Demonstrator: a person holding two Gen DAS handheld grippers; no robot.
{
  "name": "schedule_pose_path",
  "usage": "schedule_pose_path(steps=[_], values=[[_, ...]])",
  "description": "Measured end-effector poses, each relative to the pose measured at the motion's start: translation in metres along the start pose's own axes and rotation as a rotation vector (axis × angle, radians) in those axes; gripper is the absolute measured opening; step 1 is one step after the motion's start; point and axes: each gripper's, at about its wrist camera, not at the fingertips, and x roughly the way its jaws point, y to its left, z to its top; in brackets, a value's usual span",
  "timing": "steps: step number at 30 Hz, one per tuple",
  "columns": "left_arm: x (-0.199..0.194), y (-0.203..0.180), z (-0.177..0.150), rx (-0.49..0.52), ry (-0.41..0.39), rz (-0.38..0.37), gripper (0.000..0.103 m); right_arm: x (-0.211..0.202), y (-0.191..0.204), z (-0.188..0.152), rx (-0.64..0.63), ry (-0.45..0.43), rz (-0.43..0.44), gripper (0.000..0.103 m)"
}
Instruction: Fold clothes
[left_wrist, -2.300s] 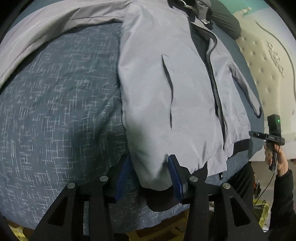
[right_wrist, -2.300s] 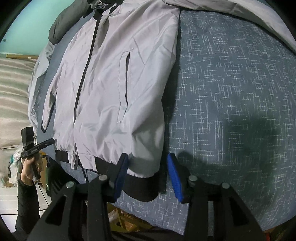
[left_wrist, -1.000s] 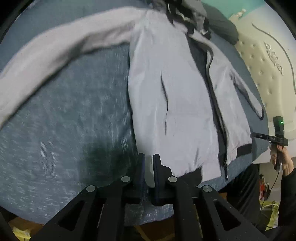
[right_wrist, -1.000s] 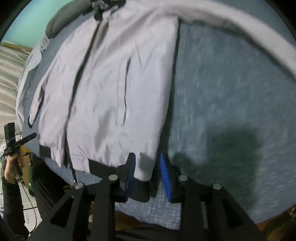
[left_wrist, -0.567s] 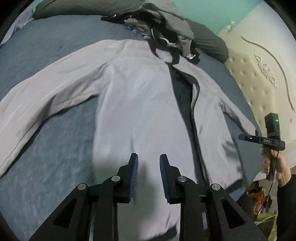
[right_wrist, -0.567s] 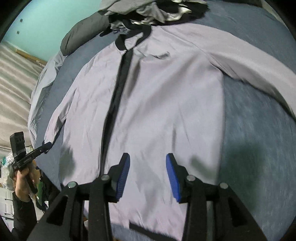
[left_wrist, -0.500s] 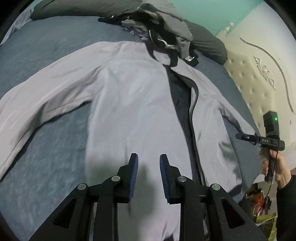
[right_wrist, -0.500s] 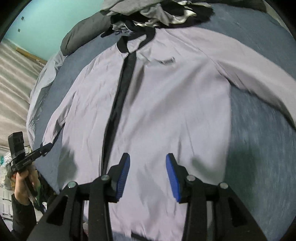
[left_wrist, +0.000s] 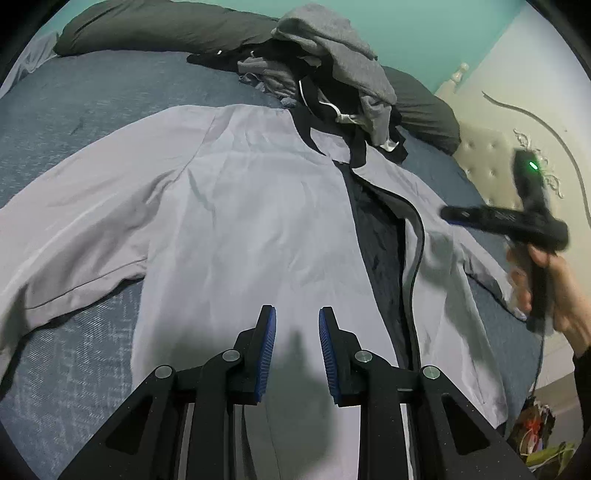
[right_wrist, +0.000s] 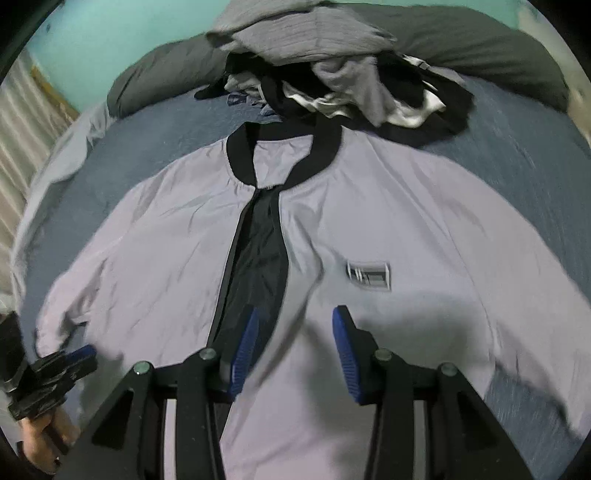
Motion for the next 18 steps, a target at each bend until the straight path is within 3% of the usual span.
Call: schedule_pose_path(steps=[8, 12, 15, 18], values=[[0.016, 0.015, -0.009, -0.027, -0.004, -0.039, 0.026, 0.057, 0.021, 0.024, -0.123, 0.074, -0.111, 0.041], [0.018, 0.017, -0.007, -0.033, -0.011, -0.057, 0.026, 0.083, 0.025, 0.030, -0.167, 0.105, -0.160, 0.012], [0.017, 0.019, -0.009, -0.034, -0.009, -0.055, 0.026, 0.086, 0.015, 0.031, -0.130, 0.087, -0.143, 0.005], [0.019, 0.022, -0.010, -0.046, 0.000, -0.069, 0.026, 0.072, 0.001, 0.038, -0.034, 0.010, -0.058, 0.003]])
